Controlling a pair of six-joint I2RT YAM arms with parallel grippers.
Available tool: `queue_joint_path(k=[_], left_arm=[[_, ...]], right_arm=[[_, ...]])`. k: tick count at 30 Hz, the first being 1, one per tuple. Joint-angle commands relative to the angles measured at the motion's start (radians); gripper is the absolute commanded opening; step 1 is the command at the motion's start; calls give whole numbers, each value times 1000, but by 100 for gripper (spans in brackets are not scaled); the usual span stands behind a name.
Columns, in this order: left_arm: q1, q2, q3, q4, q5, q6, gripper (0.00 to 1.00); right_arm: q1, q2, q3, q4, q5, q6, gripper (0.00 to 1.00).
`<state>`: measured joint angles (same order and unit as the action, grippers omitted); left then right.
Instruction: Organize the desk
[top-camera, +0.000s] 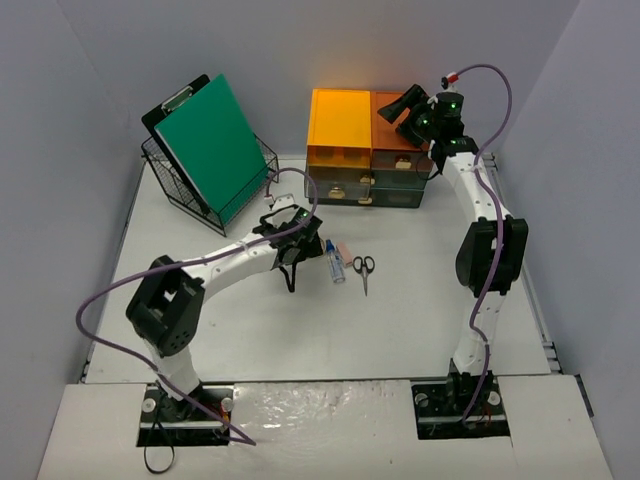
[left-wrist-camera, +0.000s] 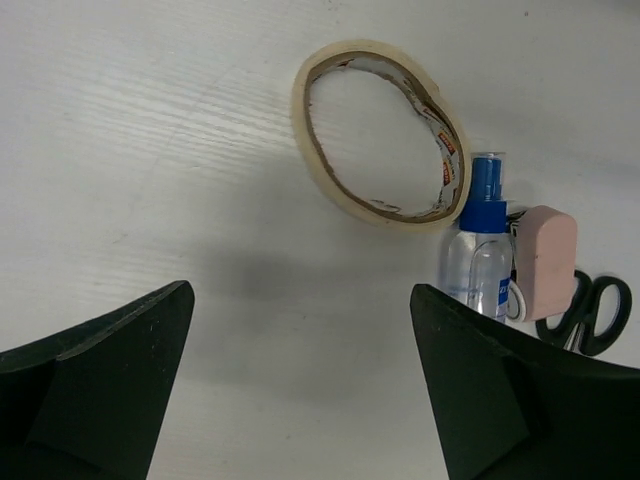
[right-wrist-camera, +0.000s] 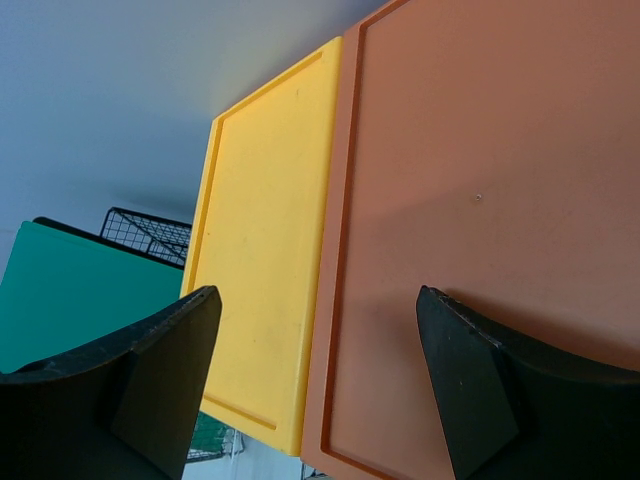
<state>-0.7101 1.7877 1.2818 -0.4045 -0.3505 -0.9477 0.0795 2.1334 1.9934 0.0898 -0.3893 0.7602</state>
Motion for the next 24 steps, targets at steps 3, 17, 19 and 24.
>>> queue_joint_path(k=[3,17,19,24], left_arm=[[17,46,1,229,58,-120,87],[32,72,-24,305,-32,-165,83],[32,75,0,238,-74,-181,81],[26,82,80,15,-157,-234,73]], right_arm=[[1,-34,-36,-101,-19,18,77],[-5,-33,-85,-64,-26,-5,77],[-6,-33,-87,-64,-25,-8,77],[-10,-28,-80,-59,-25,-5,77]])
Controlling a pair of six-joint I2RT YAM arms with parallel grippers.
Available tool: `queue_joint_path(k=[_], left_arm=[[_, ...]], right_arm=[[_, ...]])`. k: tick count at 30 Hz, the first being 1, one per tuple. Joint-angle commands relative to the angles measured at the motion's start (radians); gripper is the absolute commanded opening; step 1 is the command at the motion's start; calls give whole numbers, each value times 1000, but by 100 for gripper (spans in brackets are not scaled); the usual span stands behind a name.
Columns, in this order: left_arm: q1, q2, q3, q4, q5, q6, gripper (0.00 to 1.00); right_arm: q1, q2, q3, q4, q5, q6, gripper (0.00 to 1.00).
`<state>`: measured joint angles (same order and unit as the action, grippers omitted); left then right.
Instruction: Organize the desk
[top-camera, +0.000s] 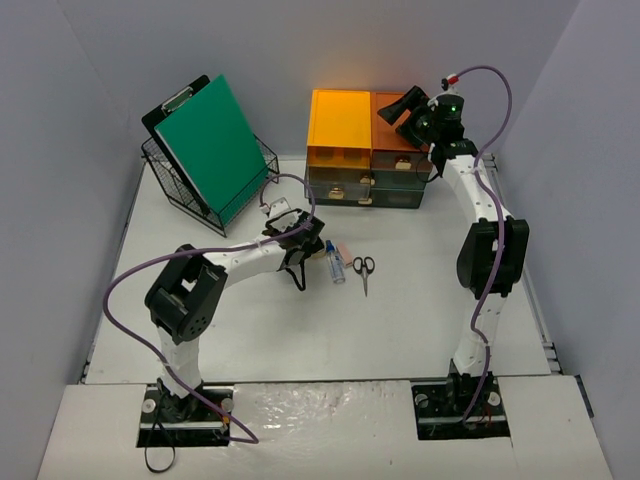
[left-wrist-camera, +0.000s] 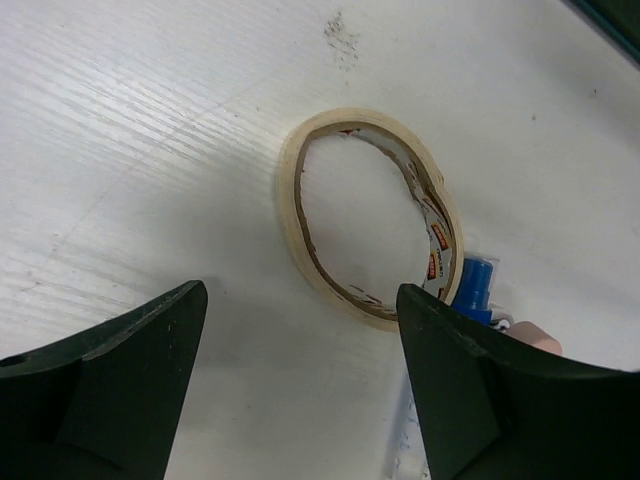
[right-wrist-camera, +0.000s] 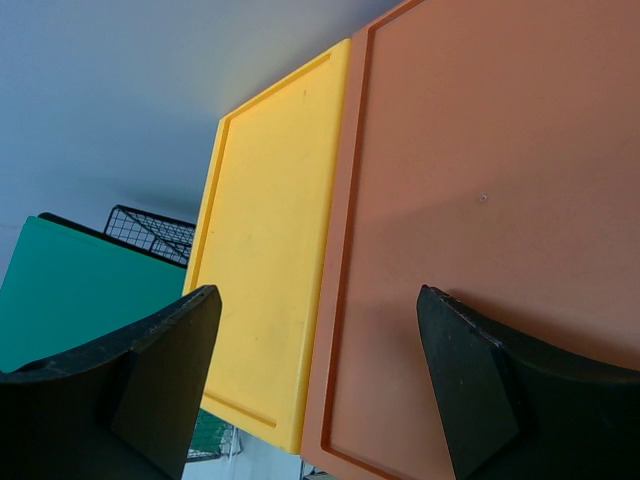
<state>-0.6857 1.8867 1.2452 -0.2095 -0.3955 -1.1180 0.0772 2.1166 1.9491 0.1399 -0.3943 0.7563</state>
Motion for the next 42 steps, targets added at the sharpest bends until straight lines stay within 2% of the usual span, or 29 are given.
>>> queue_joint_path(k=[1,12,24,37,42], left_arm=[[2,-13,129,-210,-116,-63,73],[5,42,112,-229,-77,-86,68],[6,86,148,-216,-77,-95,68],[9,7,61,-22,-92,-47,68],[13,33,90,-68,-85,-52,68]], right_arm=[[-7,-9,-33,-108,-22,0,77],[-7,-4,-19,-103,-25,6,77],[-8,-17,-32,-102,-32,1,77],[-8,-20,-48,-102,-46,-2,76],[-8,-20,-56,-102,-46,-1,77]])
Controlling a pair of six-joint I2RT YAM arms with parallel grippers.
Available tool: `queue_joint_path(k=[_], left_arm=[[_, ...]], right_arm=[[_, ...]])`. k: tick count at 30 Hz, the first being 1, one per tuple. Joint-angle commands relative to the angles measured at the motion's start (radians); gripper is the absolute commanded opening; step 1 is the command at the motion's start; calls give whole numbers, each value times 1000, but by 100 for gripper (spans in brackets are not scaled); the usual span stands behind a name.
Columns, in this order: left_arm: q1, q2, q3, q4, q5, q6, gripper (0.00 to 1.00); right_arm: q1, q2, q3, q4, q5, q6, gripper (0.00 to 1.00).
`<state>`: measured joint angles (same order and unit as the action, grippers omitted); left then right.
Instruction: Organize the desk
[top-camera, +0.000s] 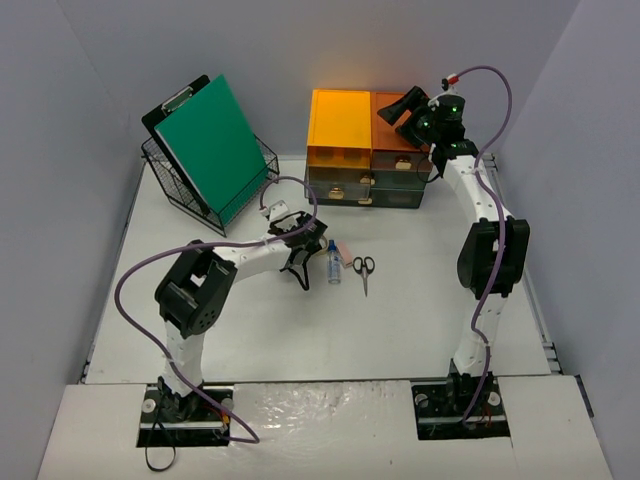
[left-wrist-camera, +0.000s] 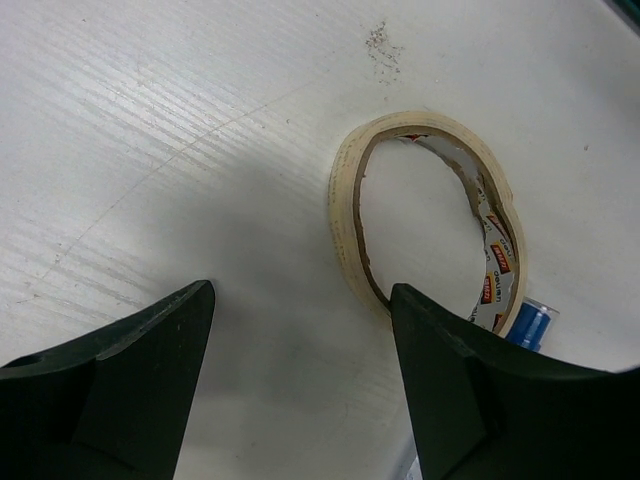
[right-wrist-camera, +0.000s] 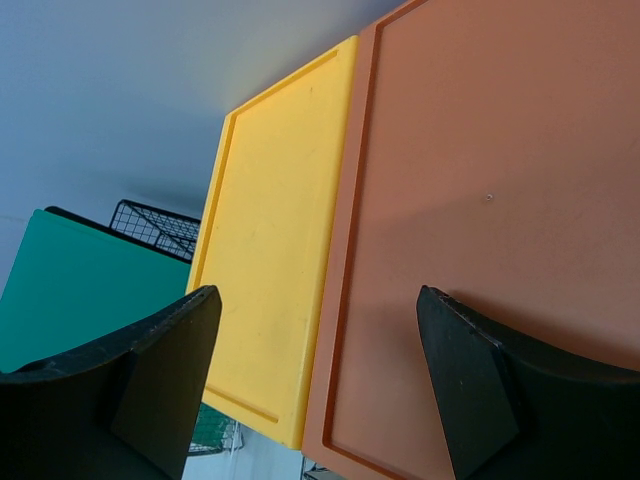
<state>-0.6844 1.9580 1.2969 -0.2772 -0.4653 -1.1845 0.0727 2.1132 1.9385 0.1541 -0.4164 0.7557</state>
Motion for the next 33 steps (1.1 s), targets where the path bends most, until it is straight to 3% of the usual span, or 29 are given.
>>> queue_joint_path(k=[1,8,14,19,25,33], left_arm=[[12,-27,53,-26,-13,12,68],[12,38,175,-222,-27,-16,69],[21,30,169,-167,0,-4,71],[23,58,235,-284,10,-3,69],[22,0,214,-338,-4,-5,59],[23,-55,177,-410,-12,-16,58]], right_arm=[[-3,-16,-45,-115,-24,1,77],[-4,-23,-41,-114,-24,-1,77],[-4,-30,-55,-110,-25,-1,76],[-4,-37,-63,-110,-27,1,77],[-4,-46,-71,-103,-28,6,77],[-2,-69,-103,-86,-33,17,77]])
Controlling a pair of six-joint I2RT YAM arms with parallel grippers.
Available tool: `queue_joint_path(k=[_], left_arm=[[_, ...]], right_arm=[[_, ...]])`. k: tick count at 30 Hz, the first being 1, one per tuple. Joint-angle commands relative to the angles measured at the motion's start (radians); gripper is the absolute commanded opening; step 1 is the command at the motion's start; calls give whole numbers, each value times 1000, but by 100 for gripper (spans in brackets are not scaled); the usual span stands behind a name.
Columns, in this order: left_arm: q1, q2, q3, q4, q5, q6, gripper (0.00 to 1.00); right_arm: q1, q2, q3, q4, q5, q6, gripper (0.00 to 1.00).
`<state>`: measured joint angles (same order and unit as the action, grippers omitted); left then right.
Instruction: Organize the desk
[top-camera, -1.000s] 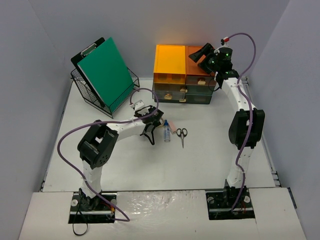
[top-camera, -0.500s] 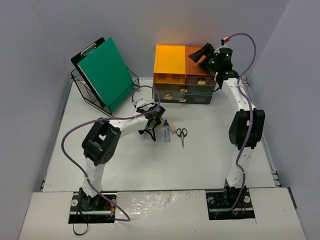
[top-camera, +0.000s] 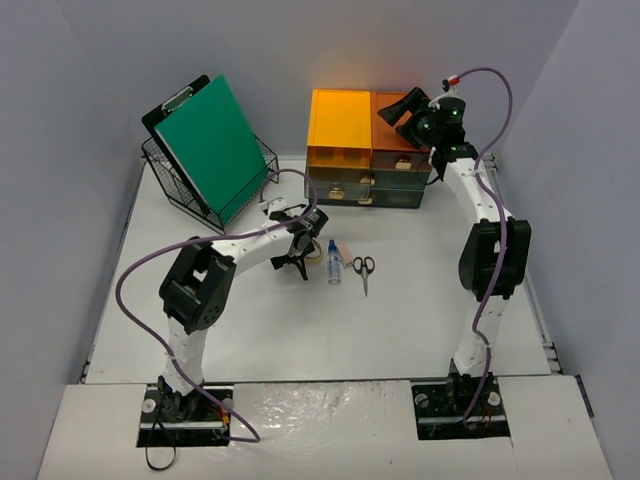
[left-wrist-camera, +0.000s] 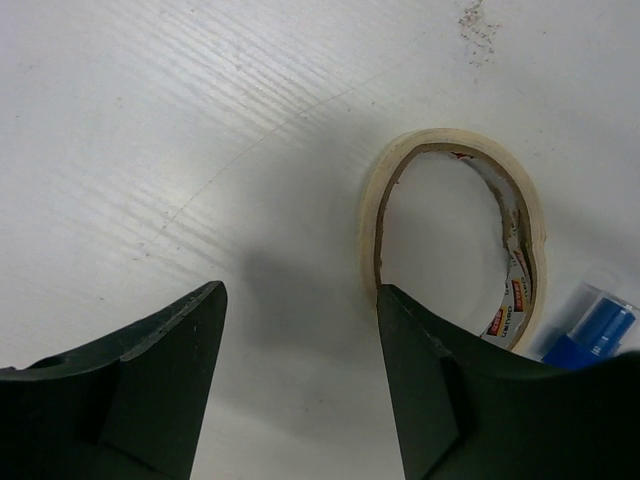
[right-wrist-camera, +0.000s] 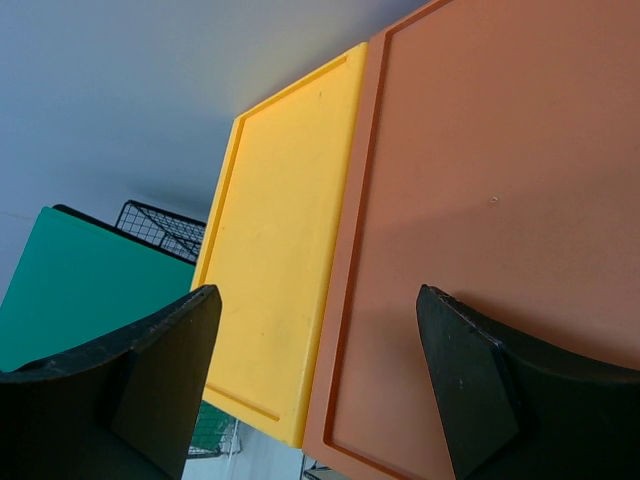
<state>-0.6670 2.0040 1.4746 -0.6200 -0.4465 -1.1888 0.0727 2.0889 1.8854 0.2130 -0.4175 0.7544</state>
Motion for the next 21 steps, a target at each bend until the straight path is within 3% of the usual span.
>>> queue_joint_path(k=[1,7,14,18,21], left_arm=[[4,-110,-7,-81,-30,-17,58],[-3,-195,-116,-86,-19,-44,58],[-17,-264,-184,45,-34,-16,60],[-19,-256,-186,156,5,15,72],[-20,-232,-182,215,36,13,73]], right_arm=[[-2,-50,-59,-142,-33,20,77],[-1,-85,-105,-121,-33,26,77],[1,-96,-111,-113,-38,31,76],[4,-98,-112,-115,-38,29,76],[1,-97,-110,-116,-40,29,76]])
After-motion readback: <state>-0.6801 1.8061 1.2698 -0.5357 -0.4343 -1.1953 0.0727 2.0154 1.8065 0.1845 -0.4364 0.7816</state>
